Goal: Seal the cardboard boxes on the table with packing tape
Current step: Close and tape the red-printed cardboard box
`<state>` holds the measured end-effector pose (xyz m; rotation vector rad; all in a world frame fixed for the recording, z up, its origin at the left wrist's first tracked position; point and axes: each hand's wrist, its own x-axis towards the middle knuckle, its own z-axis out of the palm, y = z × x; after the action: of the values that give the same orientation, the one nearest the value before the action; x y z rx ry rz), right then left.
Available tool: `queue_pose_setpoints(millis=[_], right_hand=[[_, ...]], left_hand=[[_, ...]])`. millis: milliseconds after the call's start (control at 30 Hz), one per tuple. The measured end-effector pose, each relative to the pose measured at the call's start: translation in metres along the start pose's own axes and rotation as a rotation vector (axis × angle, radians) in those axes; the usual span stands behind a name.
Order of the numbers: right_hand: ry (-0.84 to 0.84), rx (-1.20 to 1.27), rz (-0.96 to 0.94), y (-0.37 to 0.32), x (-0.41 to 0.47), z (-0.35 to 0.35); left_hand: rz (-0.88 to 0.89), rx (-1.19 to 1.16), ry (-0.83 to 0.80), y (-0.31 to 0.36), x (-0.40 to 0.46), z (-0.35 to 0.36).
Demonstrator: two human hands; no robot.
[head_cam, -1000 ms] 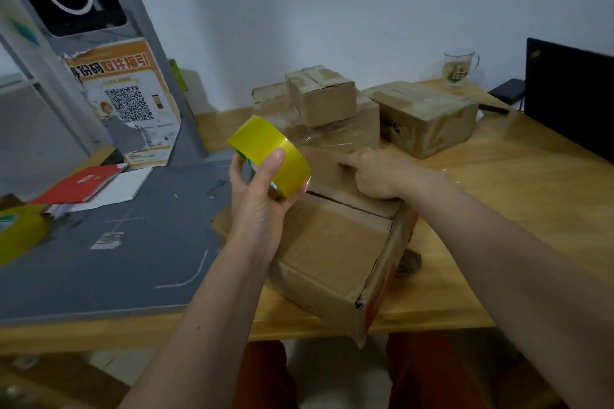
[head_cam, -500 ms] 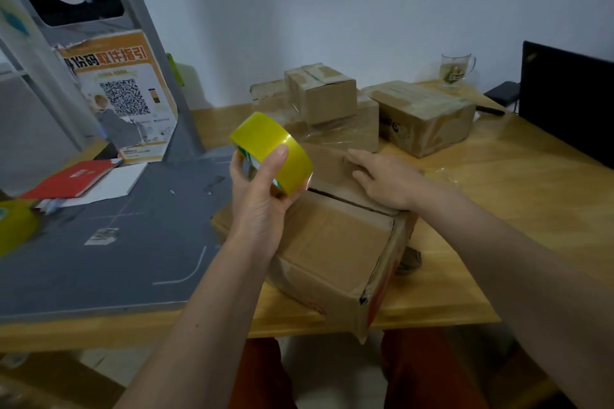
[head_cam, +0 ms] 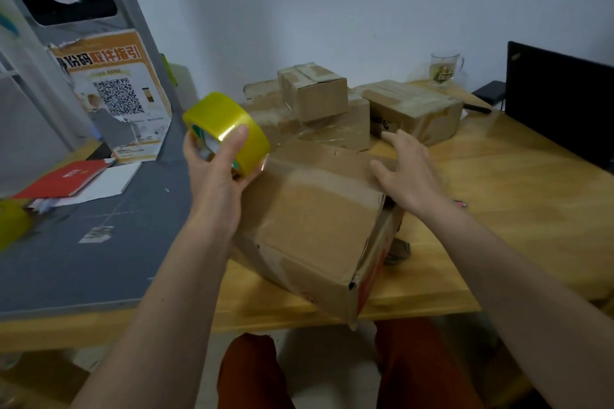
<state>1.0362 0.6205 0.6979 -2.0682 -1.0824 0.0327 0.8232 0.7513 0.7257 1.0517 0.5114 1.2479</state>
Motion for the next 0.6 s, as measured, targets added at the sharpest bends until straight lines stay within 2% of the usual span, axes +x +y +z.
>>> queue_pose_setpoints(millis=[167, 333, 467, 600], right_hand=[[0.005, 0.394, 0.304, 0.007, -0.008, 0.001], [0.013, 0.719, 0.514, 0.008, -0.023, 0.014], [0.091, 0.865, 0.532, 0.002, -0.033, 0.025], [0.096, 0.947, 0.533, -0.004, -0.028, 0.029]], left_hand=[[0.012, 0.039, 0.081, -0.003, 0.004, -0.013], [0.064, 0.113, 0.1, -0.002, 0.007, -0.026], [0.054, 0.204, 0.102, 0.002, 0.017, -0.04], [-0.047, 0.188, 0.16, -0.002, 0.022, -0.043]])
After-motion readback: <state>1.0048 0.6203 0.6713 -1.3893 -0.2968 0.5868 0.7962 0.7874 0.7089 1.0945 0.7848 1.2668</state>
